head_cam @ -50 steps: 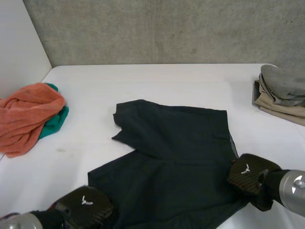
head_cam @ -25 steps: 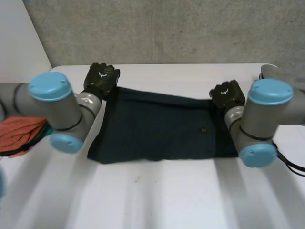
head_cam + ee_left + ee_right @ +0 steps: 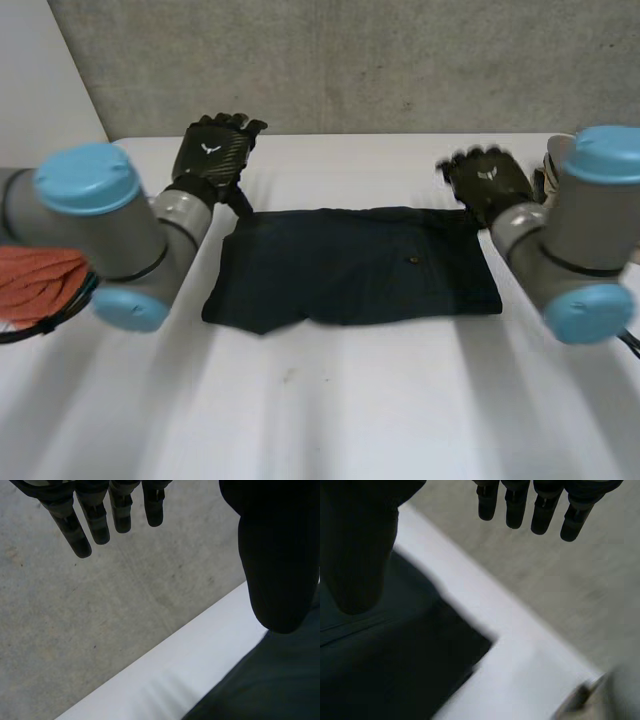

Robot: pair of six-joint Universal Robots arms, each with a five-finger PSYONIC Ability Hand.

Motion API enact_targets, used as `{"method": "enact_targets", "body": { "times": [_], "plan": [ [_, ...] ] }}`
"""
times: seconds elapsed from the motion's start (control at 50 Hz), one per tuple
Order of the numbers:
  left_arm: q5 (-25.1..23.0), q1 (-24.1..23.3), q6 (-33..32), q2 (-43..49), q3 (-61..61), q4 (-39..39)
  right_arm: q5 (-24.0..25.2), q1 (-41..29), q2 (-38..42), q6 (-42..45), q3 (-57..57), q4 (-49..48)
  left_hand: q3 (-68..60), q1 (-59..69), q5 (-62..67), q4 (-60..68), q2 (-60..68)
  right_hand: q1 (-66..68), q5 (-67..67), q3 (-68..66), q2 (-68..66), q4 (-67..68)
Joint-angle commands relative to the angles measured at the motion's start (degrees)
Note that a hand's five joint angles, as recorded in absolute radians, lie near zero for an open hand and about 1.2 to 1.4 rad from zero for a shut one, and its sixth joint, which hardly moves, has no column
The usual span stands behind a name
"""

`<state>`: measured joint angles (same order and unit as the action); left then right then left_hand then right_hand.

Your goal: Fold the laundry.

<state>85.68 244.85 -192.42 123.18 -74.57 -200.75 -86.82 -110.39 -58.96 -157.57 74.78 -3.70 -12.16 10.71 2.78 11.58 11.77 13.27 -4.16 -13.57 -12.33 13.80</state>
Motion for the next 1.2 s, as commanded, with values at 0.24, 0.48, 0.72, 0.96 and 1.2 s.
{"method": "enact_targets", "body": {
  "times": [0.24,0.48,0.72,0.96,1.2],
  "plan": [
    [-7.02,0.54,6.09,-12.27,-19.65,-3.33,1.93,4.75,7.54,-0.46,8.8,-7.02,2.16,-0.71,-2.78,-1.58,-1.77,66.58,-65.69,-66.28,-67.52,66.05],
    [-5.88,2.38,8.81,-16.3,-21.31,-2.19,-12.32,7.91,-0.01,23.69,12.23,-7.98,2.16,-0.71,-2.78,-1.58,-1.77,66.73,-65.84,-66.43,-67.67,66.2],
    [-5.53,3.09,11.01,-19.56,-23.07,-1.93,13.57,-15.45,0.5,37.07,17.32,-29.35,2.16,-0.71,-2.78,-1.58,-1.77,66.73,-65.84,-66.43,-67.67,66.2],
    [-4.82,2.74,10.57,-19.56,-20.45,-0.44,18.36,-17.49,0.7,23.49,14.08,-20.38,2.16,-0.71,-2.78,-1.58,-1.77,-3.27,4.16,3.57,2.33,-3.8],
    [-1.31,-5.24,8.38,-12.19,-5.43,7.11,13.78,-4.05,-6.79,-19.62,8.55,-14.69,2.16,-0.71,-2.78,-1.58,-1.77,-3.27,4.16,3.57,2.33,-3.8]
  ]
}}
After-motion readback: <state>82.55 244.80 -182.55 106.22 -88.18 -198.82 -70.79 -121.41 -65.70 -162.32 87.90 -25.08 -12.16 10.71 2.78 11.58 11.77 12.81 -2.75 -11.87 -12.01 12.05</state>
